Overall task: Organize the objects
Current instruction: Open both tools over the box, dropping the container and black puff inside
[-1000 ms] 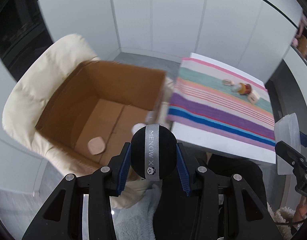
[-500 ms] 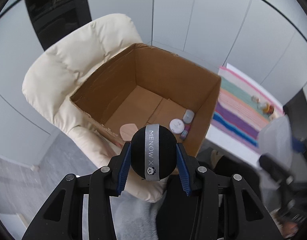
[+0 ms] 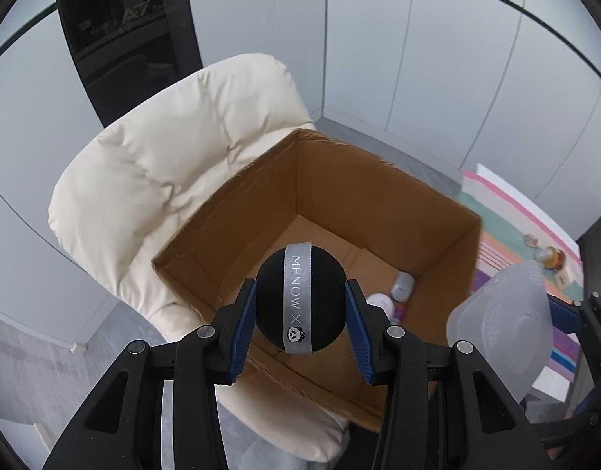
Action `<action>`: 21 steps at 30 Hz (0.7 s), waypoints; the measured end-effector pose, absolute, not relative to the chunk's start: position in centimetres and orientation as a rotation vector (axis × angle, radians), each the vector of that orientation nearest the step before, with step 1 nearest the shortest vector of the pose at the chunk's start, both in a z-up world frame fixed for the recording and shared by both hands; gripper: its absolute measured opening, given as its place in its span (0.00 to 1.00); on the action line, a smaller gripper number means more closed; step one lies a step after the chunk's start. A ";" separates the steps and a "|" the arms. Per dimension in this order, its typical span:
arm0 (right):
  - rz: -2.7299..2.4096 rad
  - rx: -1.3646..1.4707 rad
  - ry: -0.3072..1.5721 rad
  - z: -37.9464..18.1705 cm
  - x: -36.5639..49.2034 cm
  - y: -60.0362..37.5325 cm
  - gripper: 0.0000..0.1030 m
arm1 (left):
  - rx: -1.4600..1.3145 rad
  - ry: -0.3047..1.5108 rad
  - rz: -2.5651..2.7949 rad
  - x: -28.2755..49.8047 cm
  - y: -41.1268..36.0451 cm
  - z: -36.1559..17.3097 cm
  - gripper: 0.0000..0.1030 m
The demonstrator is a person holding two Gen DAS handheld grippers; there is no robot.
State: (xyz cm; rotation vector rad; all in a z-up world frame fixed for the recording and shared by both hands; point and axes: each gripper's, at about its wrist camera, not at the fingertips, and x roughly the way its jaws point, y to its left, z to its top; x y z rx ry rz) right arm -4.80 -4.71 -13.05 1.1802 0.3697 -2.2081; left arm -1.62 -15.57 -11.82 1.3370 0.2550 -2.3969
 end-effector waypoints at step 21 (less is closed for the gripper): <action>-2.194 1.220 0.395 -17.6 -10.2 -8.4 1.00 | 1.336 0.230 -2.351 -4.1 -18.7 -14.3 0.97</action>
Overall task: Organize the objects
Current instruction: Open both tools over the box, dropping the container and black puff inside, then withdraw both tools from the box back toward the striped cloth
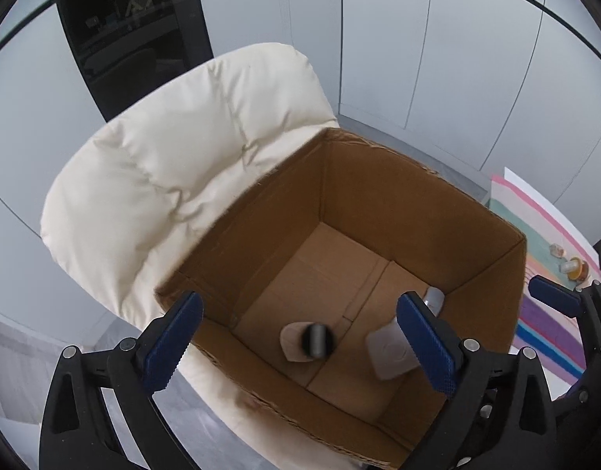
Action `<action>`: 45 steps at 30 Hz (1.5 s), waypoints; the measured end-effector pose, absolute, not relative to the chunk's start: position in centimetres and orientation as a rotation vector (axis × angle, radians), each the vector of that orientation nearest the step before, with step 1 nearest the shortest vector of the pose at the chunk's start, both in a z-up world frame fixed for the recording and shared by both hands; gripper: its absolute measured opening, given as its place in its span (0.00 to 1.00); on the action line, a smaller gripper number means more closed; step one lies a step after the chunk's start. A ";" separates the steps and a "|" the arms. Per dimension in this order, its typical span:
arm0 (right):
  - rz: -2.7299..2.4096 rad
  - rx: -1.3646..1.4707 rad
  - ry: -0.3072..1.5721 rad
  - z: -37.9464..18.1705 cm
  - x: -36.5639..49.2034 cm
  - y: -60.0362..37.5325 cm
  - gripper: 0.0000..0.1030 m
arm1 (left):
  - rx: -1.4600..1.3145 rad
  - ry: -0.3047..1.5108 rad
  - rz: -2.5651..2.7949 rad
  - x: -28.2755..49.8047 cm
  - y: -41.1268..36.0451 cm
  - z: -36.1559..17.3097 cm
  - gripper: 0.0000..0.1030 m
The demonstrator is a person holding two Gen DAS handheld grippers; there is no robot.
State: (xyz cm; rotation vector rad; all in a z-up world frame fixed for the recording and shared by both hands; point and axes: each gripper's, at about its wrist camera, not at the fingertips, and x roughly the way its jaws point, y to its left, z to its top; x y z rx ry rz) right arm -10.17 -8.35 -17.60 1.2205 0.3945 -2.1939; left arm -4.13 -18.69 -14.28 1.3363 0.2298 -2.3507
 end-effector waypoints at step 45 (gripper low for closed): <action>-2.288 1.304 0.268 -14.9 -3.8 -0.9 1.00 | 1.391 0.285 -2.392 5.6 -15.0 -12.8 0.97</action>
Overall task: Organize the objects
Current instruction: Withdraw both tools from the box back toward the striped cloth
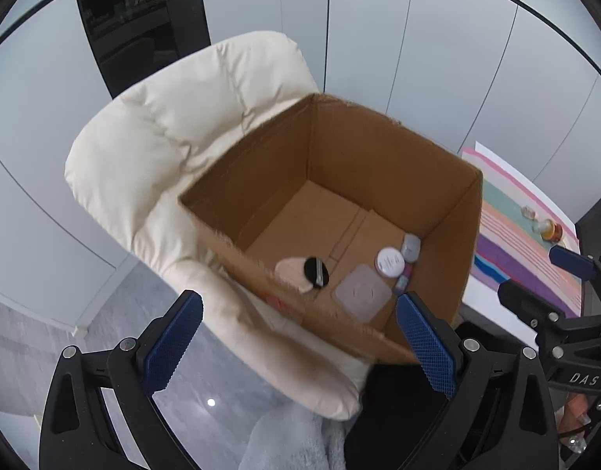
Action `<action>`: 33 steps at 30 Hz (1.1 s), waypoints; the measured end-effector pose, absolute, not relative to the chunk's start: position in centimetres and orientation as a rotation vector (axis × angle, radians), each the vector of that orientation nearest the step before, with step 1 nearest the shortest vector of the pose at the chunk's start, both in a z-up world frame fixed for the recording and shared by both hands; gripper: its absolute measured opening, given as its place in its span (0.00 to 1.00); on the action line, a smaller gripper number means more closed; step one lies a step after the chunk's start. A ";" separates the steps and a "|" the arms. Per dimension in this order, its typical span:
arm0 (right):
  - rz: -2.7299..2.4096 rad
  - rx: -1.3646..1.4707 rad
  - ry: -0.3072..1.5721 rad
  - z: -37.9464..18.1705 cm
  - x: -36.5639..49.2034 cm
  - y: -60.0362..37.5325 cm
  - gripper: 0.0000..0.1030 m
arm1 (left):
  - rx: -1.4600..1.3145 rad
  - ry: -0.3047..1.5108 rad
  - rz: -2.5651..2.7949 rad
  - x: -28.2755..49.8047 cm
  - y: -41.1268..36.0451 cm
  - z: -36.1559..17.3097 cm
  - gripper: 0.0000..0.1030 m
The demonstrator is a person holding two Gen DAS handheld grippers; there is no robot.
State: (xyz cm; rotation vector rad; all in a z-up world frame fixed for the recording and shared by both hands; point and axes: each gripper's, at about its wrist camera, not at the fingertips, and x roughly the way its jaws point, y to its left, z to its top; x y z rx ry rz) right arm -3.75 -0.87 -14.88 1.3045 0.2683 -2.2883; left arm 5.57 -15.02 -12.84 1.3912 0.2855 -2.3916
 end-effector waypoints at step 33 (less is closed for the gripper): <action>-2.430 1.320 0.137 -13.4 2.1 7.4 1.00 | 1.355 0.129 -2.549 8.3 -8.0 -11.6 0.97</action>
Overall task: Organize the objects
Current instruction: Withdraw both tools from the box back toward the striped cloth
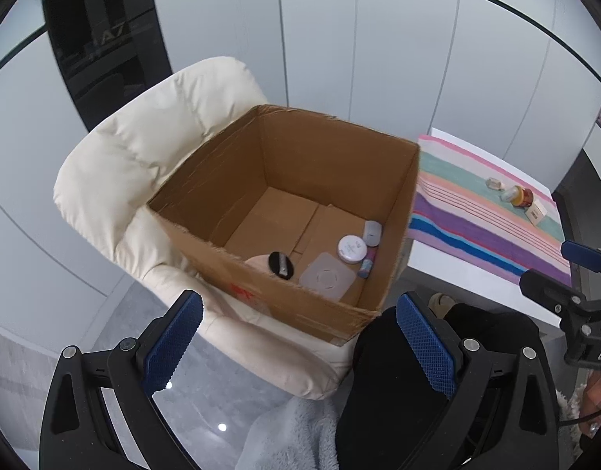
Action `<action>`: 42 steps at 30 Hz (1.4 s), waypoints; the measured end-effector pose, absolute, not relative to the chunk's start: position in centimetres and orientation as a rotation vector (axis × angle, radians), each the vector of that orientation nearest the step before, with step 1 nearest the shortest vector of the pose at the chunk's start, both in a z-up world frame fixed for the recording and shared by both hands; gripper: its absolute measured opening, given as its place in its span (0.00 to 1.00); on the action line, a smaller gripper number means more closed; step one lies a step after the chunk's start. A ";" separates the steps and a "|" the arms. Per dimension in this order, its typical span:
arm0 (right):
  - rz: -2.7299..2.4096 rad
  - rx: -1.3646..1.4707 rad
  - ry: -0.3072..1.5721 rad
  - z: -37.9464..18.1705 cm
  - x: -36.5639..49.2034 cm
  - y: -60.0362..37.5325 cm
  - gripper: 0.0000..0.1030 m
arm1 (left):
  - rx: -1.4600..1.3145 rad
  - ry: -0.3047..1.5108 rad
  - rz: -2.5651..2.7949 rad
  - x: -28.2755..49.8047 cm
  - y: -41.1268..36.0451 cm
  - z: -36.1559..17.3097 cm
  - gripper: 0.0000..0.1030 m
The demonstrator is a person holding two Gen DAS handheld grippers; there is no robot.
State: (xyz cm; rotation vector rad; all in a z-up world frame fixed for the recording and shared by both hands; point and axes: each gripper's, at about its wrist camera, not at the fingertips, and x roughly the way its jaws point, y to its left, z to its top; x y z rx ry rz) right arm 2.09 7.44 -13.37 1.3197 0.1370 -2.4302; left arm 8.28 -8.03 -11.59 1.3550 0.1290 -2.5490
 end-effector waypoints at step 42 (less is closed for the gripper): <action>-2.956 1.546 -0.345 -13.8 5.3 39.7 1.00 | 1.629 -0.295 -2.957 -3.2 18.9 -12.6 0.97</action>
